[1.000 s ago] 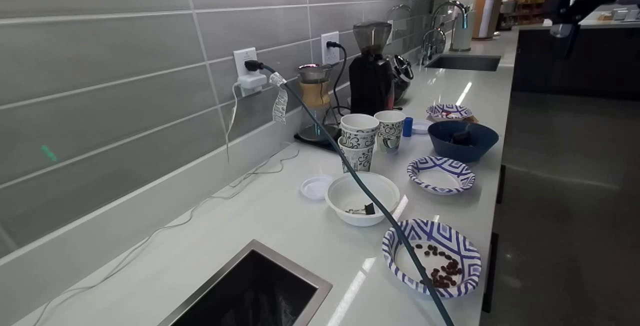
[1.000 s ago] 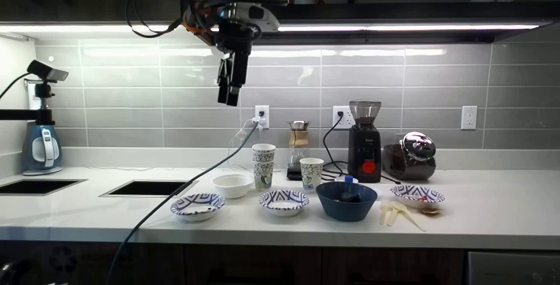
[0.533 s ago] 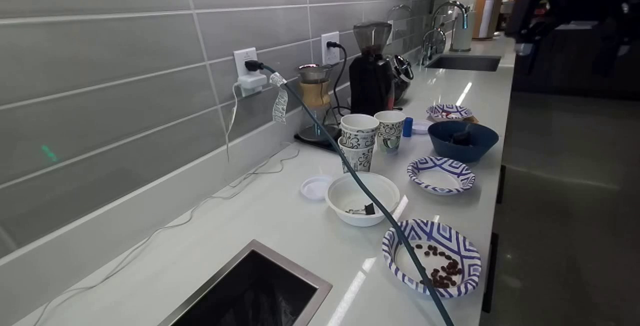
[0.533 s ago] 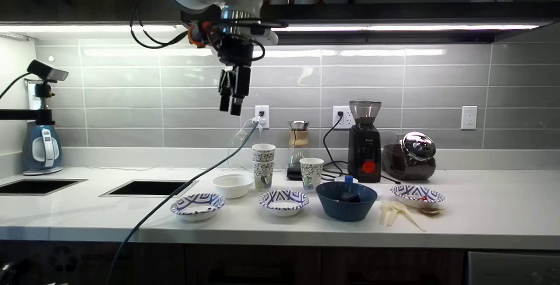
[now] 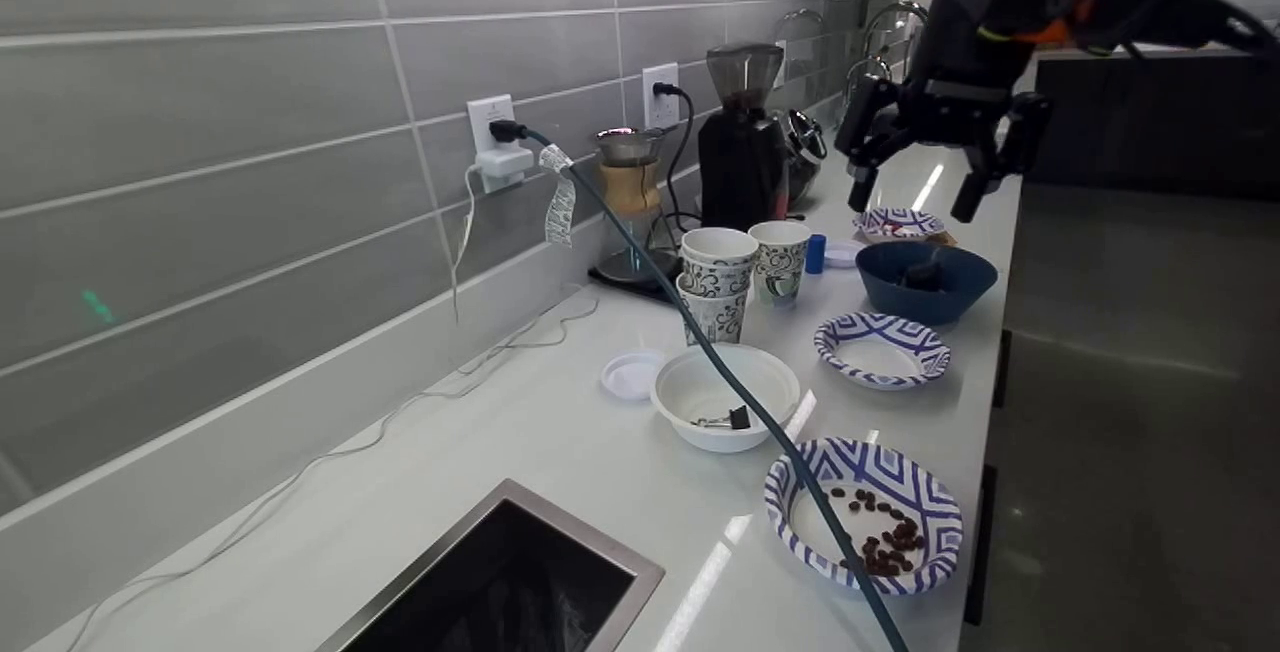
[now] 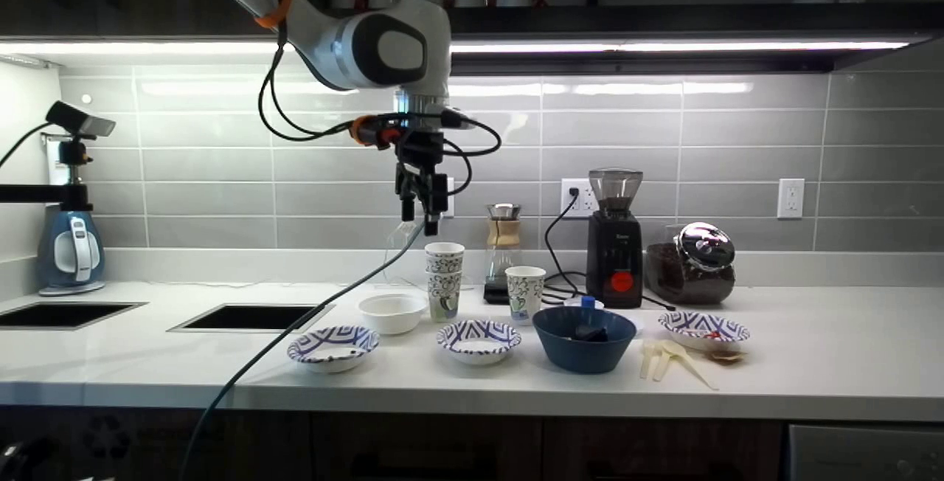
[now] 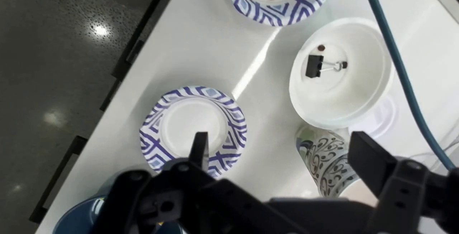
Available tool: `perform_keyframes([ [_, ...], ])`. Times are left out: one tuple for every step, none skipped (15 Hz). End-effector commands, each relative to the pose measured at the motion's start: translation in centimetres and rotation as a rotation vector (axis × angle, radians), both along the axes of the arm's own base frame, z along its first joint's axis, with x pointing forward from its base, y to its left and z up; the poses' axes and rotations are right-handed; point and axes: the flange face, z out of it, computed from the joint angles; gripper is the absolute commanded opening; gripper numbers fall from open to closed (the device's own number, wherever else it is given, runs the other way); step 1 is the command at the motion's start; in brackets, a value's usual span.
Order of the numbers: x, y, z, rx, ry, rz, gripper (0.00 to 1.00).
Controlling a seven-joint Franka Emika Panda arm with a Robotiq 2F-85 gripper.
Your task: Unstack the paper cups
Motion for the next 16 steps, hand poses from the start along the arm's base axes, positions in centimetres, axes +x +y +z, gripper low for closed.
perform_keyframes([
  [3.0, 2.6, -1.6, 0.080, -0.038, -0.018, 1.00],
  [3.7, 3.2, -2.2, 0.097, -0.048, -0.024, 1.00],
  [4.3, 3.7, -2.6, 0.106, -0.063, -0.028, 1.00],
  [4.9, 4.1, -2.9, 0.118, -0.069, -0.032, 1.00],
  [5.4, 4.4, -3.3, 0.125, -0.074, -0.037, 1.00],
  [5.8, 4.8, -3.6, 0.129, -0.074, -0.038, 1.00],
  [6.3, 5.1, -4.0, 0.126, -0.087, -0.038, 1.00],
  [6.8, 5.5, -4.2, 0.132, -0.091, -0.038, 1.00],
  [7.2, 5.9, -4.3, 0.140, -0.093, -0.042, 0.98],
  [7.7, 6.2, -4.4, 0.140, -0.098, -0.045, 0.93],
  [8.1, 6.7, -4.6, 0.144, -0.095, -0.051, 0.87],
  [8.5, 7.2, -4.7, 0.153, -0.093, -0.057, 0.76],
  [8.9, 7.6, -4.8, 0.155, -0.097, -0.065, 0.71],
  [9.2, 8.0, -5.0, 0.154, -0.094, -0.068, 0.74],
  [9.5, 8.4, -5.1, 0.156, -0.091, -0.072, 0.68],
  [9.8, 8.7, -5.3, 0.158, -0.092, -0.079, 0.67],
])
